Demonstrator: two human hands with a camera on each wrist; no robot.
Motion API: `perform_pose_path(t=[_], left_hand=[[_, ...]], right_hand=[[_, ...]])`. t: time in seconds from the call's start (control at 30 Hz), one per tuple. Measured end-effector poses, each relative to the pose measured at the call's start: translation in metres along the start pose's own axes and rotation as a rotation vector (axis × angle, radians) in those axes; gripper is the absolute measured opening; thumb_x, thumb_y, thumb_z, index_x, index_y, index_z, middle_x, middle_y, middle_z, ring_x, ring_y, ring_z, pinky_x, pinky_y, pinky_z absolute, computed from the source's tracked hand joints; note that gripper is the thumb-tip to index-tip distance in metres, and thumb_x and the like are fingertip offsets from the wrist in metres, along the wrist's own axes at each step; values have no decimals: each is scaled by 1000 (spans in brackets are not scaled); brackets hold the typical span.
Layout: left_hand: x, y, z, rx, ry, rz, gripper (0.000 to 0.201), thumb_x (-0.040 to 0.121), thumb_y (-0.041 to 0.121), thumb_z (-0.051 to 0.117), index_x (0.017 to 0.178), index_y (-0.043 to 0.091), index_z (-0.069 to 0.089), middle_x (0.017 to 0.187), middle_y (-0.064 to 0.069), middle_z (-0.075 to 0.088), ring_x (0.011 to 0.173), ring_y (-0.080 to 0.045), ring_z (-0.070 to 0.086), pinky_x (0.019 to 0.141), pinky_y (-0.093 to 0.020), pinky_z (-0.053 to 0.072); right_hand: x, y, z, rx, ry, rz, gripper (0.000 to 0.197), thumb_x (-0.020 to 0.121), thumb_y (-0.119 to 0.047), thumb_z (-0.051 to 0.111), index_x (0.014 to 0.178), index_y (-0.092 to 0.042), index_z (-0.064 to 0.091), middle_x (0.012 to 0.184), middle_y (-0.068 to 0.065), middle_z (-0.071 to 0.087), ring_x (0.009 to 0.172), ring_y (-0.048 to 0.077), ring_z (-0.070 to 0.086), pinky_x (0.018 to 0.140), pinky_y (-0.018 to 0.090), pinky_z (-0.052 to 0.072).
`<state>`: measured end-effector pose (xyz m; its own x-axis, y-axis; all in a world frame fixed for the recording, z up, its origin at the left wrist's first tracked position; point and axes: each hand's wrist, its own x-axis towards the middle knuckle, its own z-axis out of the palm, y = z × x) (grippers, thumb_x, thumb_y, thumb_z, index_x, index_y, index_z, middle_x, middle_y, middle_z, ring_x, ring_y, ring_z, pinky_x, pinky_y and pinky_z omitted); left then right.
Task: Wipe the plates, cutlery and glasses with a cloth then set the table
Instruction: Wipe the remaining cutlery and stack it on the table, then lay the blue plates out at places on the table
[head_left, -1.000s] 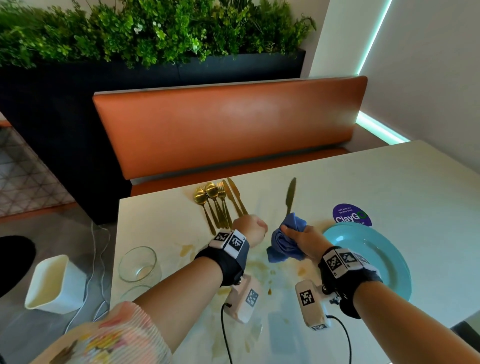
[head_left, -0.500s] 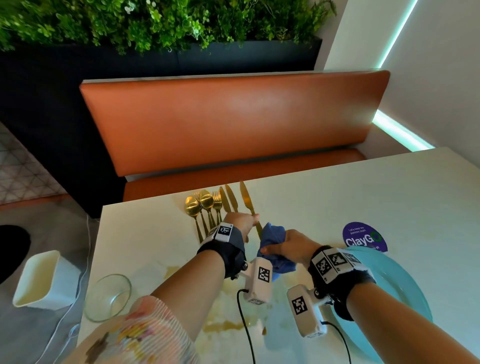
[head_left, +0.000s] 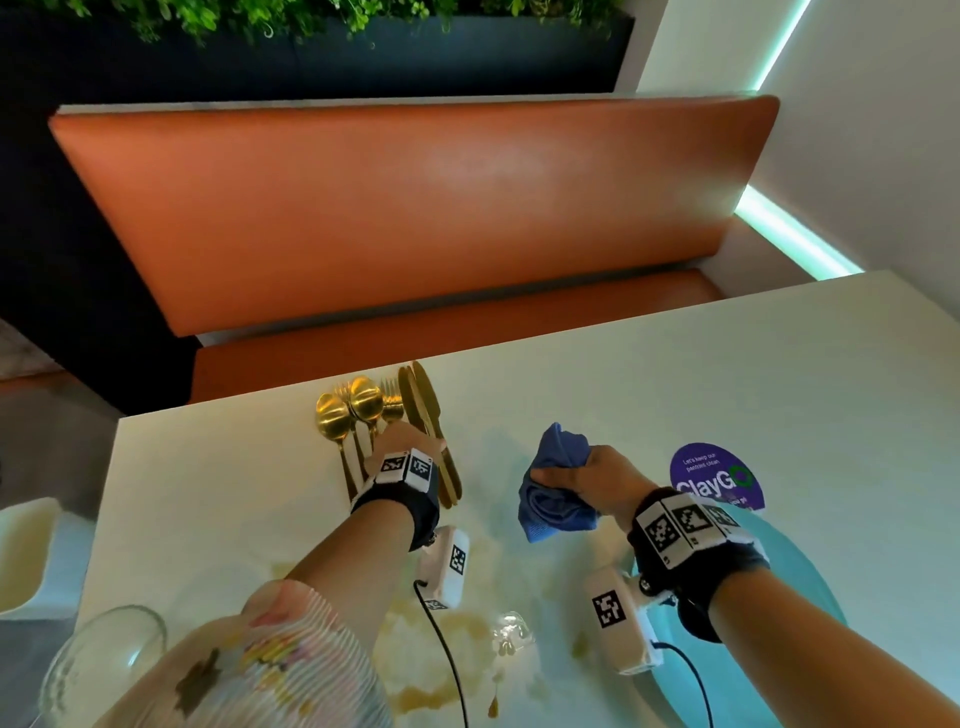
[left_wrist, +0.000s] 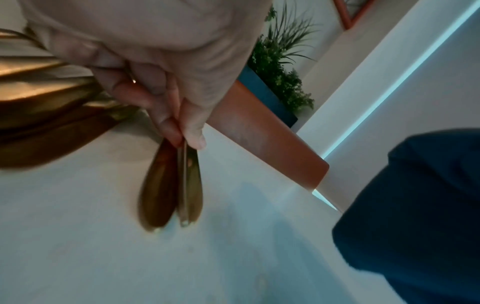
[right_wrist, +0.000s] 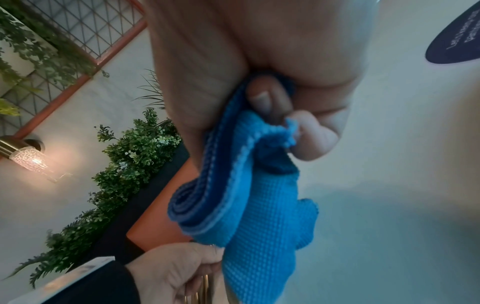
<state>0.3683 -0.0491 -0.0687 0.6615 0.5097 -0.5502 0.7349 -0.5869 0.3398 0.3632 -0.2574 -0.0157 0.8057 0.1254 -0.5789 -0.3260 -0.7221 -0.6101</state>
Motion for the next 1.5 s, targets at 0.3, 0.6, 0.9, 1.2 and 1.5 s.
perform_pose_path(t=[0.3, 0.6, 0.9, 1.2, 1.5], left_hand=[[-6, -4, 8, 107, 127, 126, 38, 85, 51, 60, 75, 14, 55, 97, -6, 67, 94, -25, 60, 90, -40, 49], [-89, 12, -3, -301, -410, 271, 63, 96, 59, 23, 117, 13, 61, 111, -15, 68, 73, -18, 55, 56, -22, 35], [-155, -10, -10, -673, -466, 457, 33, 91, 45, 55, 108, 17, 60, 115, -10, 65, 103, -22, 58, 94, -36, 44], [-193, -44, -47, -818, -361, 595, 9, 88, 18, 64, 92, 11, 61, 81, 0, 60, 75, -10, 55, 58, -12, 44], [-197, -79, -79, -753, -164, 630, 13, 88, 20, 65, 99, 20, 58, 93, 2, 62, 91, -16, 60, 80, -24, 50]], right_hand=[[-8, 2, 7, 143, -19, -3, 33, 76, -30, 75, 96, -7, 61, 101, 13, 67, 100, 32, 64, 93, 43, 51], [-52, 2, 5, 897, -40, -28, 46, 78, -46, 61, 103, -8, 64, 90, 14, 68, 72, 26, 61, 52, 26, 42], [-108, 21, 14, 1052, -111, -80, 64, 68, -67, 52, 99, -15, 70, 105, 15, 70, 93, 30, 66, 79, 38, 48], [-150, 18, 40, 757, -53, -115, 27, 74, -8, 61, 101, -6, 63, 101, 11, 64, 87, 21, 58, 73, 31, 47], [-165, -20, 75, 613, -118, -286, 27, 77, 9, 63, 100, -6, 64, 100, 13, 67, 89, 27, 63, 75, 33, 52]])
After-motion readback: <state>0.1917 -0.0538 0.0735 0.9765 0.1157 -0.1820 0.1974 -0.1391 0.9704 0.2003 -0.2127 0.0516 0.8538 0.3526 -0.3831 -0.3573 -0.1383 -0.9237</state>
